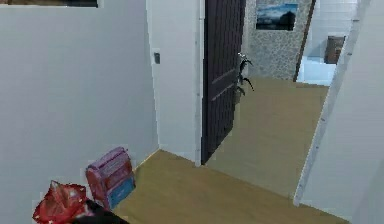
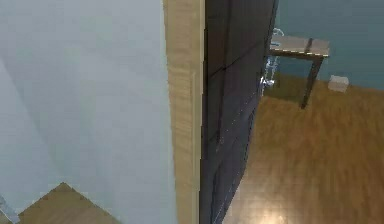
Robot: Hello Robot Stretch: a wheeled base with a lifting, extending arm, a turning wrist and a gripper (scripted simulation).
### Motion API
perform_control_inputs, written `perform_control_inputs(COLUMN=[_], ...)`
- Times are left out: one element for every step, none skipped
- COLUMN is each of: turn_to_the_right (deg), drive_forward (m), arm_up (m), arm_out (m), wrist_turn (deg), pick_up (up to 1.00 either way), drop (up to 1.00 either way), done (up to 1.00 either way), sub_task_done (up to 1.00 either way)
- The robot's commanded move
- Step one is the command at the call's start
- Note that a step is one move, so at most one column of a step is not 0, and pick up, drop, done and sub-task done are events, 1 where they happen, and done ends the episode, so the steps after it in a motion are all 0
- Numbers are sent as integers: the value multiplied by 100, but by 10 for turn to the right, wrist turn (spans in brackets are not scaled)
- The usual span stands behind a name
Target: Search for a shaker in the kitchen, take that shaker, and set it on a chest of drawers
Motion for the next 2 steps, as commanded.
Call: perform_control_inputs(turn_to_the_right=[150, 0], drive_forward=[0, 100], arm_up=[0, 0], arm_out=[0, 0], wrist_turn=[0, 0], pick_up=[0, 0], drop=[0, 0], done=[0, 0], sub_task_done=[0, 0])
